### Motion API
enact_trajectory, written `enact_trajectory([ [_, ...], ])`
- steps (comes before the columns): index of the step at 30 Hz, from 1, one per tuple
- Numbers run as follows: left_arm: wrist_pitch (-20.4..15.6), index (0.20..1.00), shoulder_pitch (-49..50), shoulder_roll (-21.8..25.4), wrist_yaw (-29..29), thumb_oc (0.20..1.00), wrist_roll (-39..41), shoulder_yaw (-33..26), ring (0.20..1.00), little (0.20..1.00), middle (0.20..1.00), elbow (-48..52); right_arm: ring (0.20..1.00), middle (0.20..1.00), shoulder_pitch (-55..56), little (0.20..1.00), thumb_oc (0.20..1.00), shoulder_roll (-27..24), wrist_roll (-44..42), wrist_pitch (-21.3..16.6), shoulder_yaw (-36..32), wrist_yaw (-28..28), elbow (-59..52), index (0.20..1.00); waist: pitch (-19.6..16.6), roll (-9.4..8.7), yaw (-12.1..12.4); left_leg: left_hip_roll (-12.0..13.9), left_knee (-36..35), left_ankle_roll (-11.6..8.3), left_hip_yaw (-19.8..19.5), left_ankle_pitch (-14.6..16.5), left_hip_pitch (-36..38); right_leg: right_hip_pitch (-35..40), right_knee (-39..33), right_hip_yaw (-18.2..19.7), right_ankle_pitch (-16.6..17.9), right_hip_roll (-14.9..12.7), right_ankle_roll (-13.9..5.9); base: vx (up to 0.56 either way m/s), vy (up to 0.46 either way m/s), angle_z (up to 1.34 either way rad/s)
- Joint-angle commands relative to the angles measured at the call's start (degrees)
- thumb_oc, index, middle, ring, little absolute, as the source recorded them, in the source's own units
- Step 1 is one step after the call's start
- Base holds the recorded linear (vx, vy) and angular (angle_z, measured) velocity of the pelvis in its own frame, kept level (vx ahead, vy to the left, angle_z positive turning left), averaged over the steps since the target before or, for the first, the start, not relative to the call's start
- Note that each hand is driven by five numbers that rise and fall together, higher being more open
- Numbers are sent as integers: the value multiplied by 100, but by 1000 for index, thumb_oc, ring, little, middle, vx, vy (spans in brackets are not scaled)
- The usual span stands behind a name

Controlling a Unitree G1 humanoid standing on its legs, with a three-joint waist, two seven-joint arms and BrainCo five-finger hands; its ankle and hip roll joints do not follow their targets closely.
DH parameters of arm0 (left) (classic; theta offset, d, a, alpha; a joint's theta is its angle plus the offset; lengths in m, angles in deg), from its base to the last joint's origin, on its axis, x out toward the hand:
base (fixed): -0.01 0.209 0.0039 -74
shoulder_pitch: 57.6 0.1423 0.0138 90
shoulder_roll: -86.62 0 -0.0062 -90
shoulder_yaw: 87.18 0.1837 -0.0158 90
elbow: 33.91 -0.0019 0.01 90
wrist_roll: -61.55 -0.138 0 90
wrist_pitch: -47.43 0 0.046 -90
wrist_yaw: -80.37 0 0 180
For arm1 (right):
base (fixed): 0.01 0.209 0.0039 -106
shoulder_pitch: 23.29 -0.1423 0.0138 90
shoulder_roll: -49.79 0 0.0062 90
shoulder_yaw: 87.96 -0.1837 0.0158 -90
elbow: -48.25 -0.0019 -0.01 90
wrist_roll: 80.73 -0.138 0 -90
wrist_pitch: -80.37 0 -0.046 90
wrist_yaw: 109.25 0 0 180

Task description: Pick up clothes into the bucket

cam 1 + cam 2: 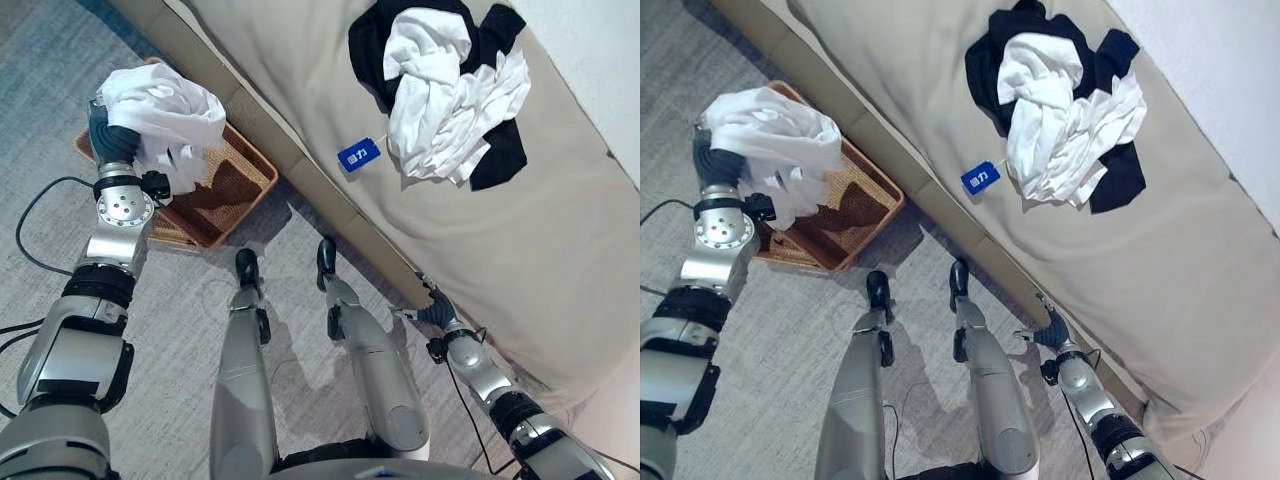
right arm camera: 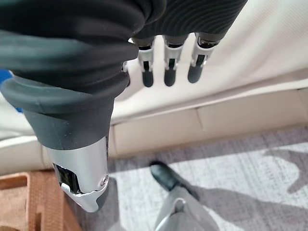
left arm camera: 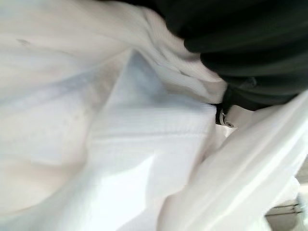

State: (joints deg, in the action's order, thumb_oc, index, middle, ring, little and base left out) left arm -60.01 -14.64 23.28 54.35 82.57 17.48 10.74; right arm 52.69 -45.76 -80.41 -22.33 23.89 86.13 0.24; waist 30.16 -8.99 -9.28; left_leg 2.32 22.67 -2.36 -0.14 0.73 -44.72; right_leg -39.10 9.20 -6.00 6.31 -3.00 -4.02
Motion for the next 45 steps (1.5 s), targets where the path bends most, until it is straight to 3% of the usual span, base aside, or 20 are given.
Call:
enact_trajectory([
  [1,-230,200,-684,213,-216,200,72,-179,200,200,200,-195,1000,1000,11,1000,1000,-342,-215,-282,-93,267,-354,1000,-36,-261,1,-101,744,151,-120,598,-106,52,366,-28,-219,-307,-391,-18,7,-4],
  [2,-214,398,-744,229,-234,398,70,-154,398,398,398,-233,1000,1000,16,1000,1000,-346,-228,-291,-107,298,-411,1000,-36,-270,-27,-89,772,154,-116,605,-191,-39,373,-20,-207,-291,-391,-10,-4,-3],
  [3,-193,536,-793,226,-226,536,98,-142,536,536,536,-312,1000,1000,21,1000,1000,-342,-244,-298,-115,320,-439,1000,-36,-281,-48,-86,803,158,-114,609,-257,-97,370,-18,-194,-285,-396,75,-3,-6],
  [4,-127,1000,-827,219,-169,1000,168,-114,1000,1000,1000,-503,1000,1000,41,1000,1000,-339,-264,-308,-110,348,-429,1000,-36,-260,-52,-38,887,145,-176,832,-244,-82,417,19,-336,-215,-444,81,-1,-10],
  [14,447,1000,-1249,78,-18,1000,-71,153,1000,1000,1000,-1559,1000,1000,15,1000,1000,-348,-348,-262,-79,460,-478,1000,-36,-188,-121,-30,1009,238,-172,906,-530,-401,445,89,-328,-177,-453,15,5,-6],
  [20,681,1000,-1089,-129,-33,1000,9,-156,1000,1000,1000,-1923,1000,1000,-195,1000,1000,-418,-433,-228,-181,605,-679,1000,-36,-116,-111,-79,756,231,-121,815,-331,-314,373,143,-313,-208,-448,-13,2,0],
  [22,749,1000,-994,-131,-17,1000,18,-311,1000,1000,1000,-2013,1000,1000,-264,1000,1000,-485,-456,-243,-273,655,-926,1000,-36,-131,-134,-123,669,249,-34,592,-343,-348,327,131,-169,-271,-410,-81,8,-6],
  [26,806,1000,-367,-236,-119,1000,-60,-770,1000,1000,1000,-1973,1000,1000,-233,1000,1000,-672,-302,-262,-530,800,-1611,1000,-36,-29,-43,-139,476,234,-3,559,-11,-112,345,144,-201,-301,-408,1,-10,-6],
  [34,508,1000,1677,-1084,-395,1000,-291,-1499,1000,1000,1000,-719,1000,1000,-162,1000,1000,-949,112,-315,-1119,972,-2626,1000,-36,237,272,-192,-125,194,35,422,1049,696,317,140,-308,-393,-341,9,-11,-1],
  [38,135,1000,2565,-1387,-398,1000,-1308,-1123,1000,1000,1000,63,1000,1000,-204,1000,1000,-1035,234,-519,-1351,1041,-2972,1000,-36,369,466,-262,-621,144,-13,232,1713,1260,168,55,-362,-454,-310,31,-60,13],
  [45,-47,1000,3284,-1945,-20,1000,-1613,-665,1000,1000,1000,298,1000,1000,-705,1000,1000,-1076,468,-467,-1632,1190,-2874,1000,-122,724,709,-337,-1432,91,-170,-149,2485,1876,-81,-161,-379,-506,-293,20,-52,18],
])
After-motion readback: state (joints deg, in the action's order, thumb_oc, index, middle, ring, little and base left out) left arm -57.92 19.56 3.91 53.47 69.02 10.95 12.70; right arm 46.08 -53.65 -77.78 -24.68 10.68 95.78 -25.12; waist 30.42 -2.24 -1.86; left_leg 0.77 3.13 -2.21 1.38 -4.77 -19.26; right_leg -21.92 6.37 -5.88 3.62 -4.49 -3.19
